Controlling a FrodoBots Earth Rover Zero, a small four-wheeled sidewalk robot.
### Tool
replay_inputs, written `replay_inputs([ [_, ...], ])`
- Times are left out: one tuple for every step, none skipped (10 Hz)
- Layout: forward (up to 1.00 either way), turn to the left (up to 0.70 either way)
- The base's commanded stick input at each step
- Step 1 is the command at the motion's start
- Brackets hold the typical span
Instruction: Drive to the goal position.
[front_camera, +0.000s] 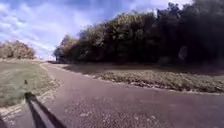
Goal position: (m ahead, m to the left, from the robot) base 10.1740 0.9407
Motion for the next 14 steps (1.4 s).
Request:
replay_inputs([
  [0.7,0.02],
  [0.7,0.01],
  [0.7,0.01],
  [0.7,0.0],
  [0.7,0.0],
  [0.7,0.05],
  [0.7,0.14],
  [0.7,0.24],
  [0.7,0.33],
  [0.7,0.1],
  [0.7,0.0],
  [0.7,0.04],
  [0.7,0.25],
  [0.7,0.29],
])
